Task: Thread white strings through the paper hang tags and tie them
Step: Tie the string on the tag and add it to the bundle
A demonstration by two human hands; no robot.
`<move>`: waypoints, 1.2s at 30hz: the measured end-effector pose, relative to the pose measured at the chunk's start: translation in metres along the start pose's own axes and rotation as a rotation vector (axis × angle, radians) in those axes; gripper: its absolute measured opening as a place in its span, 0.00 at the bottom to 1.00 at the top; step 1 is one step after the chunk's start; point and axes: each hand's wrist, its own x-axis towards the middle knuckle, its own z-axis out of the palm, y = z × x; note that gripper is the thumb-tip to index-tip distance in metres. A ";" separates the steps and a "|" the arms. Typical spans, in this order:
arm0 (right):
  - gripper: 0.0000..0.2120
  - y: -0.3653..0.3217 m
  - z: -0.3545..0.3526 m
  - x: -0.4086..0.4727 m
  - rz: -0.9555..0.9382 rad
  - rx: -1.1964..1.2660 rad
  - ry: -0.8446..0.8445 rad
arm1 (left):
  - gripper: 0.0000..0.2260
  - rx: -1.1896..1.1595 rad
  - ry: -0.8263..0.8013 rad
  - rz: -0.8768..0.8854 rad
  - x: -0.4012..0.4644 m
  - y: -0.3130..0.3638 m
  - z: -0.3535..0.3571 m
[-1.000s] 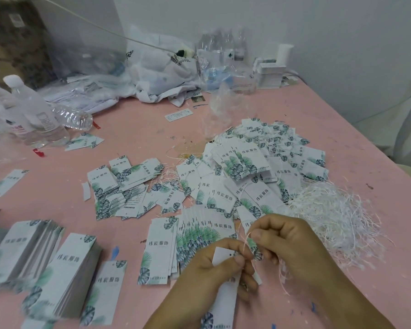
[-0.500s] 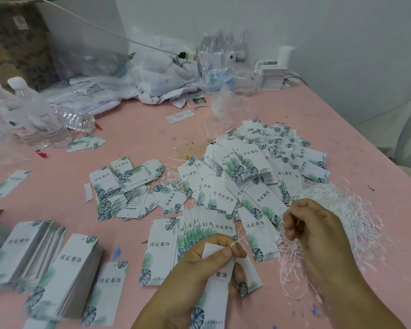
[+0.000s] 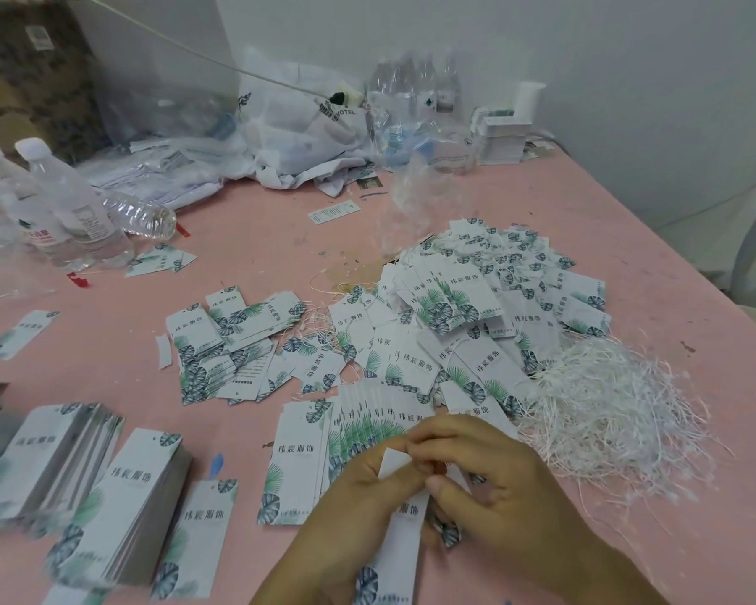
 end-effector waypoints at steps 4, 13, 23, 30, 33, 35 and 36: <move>0.17 0.007 0.000 0.000 -0.055 -0.028 0.035 | 0.13 -0.049 -0.006 -0.049 -0.001 0.004 0.000; 0.11 0.007 0.009 0.003 -0.175 -0.249 0.223 | 0.05 -0.143 0.019 -0.072 0.000 0.006 0.003; 0.03 0.005 0.006 -0.001 0.093 0.093 0.340 | 0.17 -0.316 -0.088 -0.022 -0.001 0.005 0.007; 0.02 -0.009 0.013 -0.002 0.167 0.129 0.299 | 0.15 -0.060 0.075 0.132 0.002 -0.009 0.008; 0.02 -0.008 0.018 -0.003 0.235 0.126 0.269 | 0.17 0.079 0.119 0.226 0.001 -0.013 0.006; 0.03 -0.010 0.019 -0.002 0.271 0.131 0.263 | 0.16 0.159 0.172 0.282 0.001 -0.013 0.005; 0.04 -0.010 0.019 -0.002 0.284 0.136 0.271 | 0.16 0.185 0.197 0.306 0.000 -0.013 0.006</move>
